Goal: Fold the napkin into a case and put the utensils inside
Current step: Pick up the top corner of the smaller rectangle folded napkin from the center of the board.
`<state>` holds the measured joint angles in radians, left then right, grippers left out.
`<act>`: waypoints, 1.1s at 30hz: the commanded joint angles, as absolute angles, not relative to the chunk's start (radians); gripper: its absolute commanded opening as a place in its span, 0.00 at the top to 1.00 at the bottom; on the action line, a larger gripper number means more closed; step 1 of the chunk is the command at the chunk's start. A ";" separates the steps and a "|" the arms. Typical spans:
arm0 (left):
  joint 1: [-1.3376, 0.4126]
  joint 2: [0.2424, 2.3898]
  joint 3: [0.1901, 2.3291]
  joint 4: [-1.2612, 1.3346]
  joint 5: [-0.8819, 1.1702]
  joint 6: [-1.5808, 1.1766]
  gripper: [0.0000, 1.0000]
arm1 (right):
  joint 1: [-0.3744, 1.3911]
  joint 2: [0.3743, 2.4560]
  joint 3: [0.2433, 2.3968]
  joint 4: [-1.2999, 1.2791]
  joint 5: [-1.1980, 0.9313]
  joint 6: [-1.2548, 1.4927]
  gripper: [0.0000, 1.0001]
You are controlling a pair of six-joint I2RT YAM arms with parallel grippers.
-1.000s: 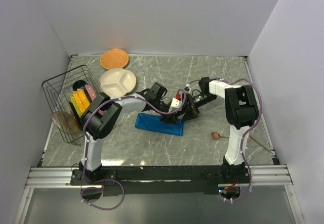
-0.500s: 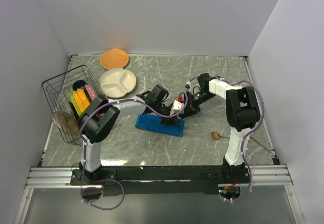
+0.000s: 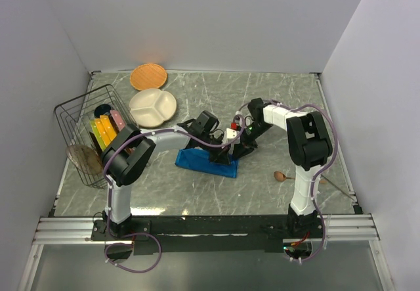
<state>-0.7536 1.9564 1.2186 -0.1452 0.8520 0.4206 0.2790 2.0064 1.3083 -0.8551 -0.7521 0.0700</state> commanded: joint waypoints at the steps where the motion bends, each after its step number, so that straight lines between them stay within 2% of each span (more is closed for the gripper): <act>1: -0.756 1.933 1.246 -0.167 0.841 0.307 0.99 | 0.293 2.025 1.312 -0.833 -0.684 0.032 0.75; 16: -0.670 2.037 1.342 -0.279 0.834 0.035 0.99 | 0.313 2.003 1.287 -0.785 -0.634 0.009 0.75; 33: -0.657 2.063 1.353 -0.387 0.864 0.009 0.99 | 0.331 1.956 1.258 -0.753 -0.597 -0.040 0.77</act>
